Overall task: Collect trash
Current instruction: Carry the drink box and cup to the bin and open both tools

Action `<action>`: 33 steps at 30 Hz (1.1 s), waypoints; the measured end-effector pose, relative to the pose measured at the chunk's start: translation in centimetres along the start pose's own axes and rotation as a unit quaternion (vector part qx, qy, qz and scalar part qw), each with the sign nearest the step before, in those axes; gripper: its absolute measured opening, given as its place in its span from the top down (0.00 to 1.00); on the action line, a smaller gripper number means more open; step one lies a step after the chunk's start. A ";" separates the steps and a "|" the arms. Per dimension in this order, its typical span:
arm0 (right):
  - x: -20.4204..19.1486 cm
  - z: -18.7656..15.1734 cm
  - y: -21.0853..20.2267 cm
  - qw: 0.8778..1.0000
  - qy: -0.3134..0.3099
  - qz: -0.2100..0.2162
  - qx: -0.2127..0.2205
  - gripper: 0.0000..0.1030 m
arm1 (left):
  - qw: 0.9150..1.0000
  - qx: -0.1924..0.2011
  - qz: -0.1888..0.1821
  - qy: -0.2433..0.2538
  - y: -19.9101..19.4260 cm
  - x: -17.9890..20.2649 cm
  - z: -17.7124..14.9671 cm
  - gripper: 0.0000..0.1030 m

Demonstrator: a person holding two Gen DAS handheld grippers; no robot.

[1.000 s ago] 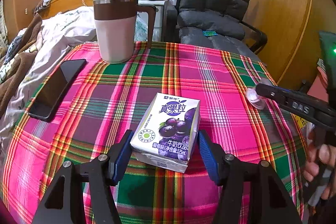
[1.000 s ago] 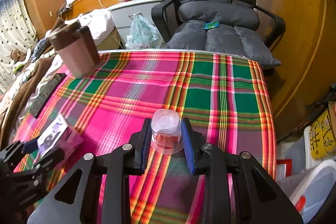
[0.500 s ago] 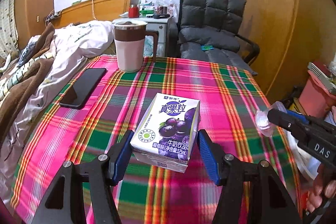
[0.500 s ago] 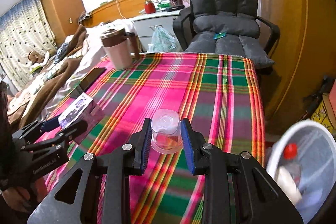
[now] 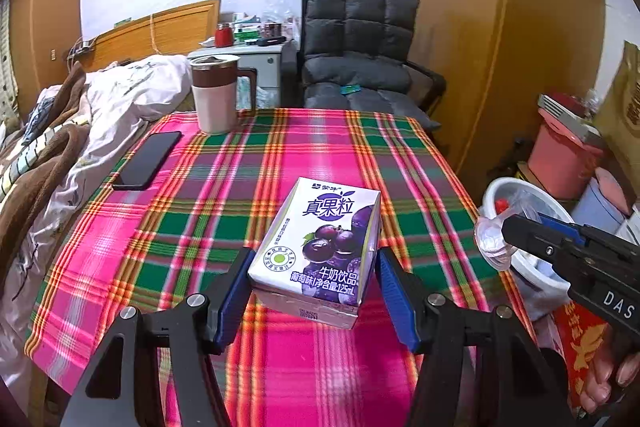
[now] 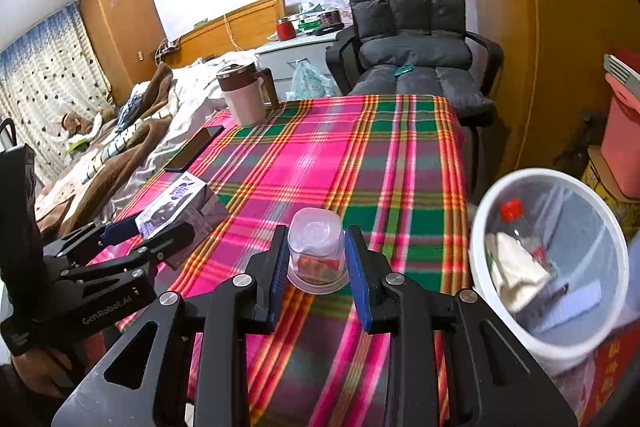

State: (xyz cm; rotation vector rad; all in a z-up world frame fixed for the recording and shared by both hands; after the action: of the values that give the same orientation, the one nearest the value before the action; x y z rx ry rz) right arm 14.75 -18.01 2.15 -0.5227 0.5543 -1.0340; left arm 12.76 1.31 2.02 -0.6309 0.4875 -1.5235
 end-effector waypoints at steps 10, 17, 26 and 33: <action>1.3 -1.4 -1.9 1.000 0.018 -0.008 0.013 0.70 | 1.000 -0.004 -0.018 0.020 -1.1 3.0 -1.1 0.41; 3.3 -2.4 -2.7 0.999 0.037 -0.019 0.017 0.70 | 0.998 -0.013 -0.046 0.029 -0.6 5.1 -1.4 0.41; 6.7 -3.5 -3.9 0.996 0.069 -0.047 0.020 0.70 | 0.994 -0.024 -0.094 0.048 1.0 8.6 -1.2 0.41; 9.9 -4.0 -5.0 0.992 0.096 -0.080 0.026 0.70 | 0.988 -0.033 -0.132 0.069 3.0 12.1 -0.2 0.41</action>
State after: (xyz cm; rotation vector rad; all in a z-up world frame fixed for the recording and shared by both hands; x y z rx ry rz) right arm 12.88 -29.57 0.58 -0.4281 0.6617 -1.2582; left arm 14.97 -10.92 1.03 -0.6630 0.5800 -1.8159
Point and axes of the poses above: each gripper's, at about its wrist camera, not at the fingertips, and y roughly the way its jaws point, x to its right, z to its top, the point moved 2 cm from there along y, roughly the way its jaws point, and after that the axes turned 3 degrees about -z, right-handed, at the moved point
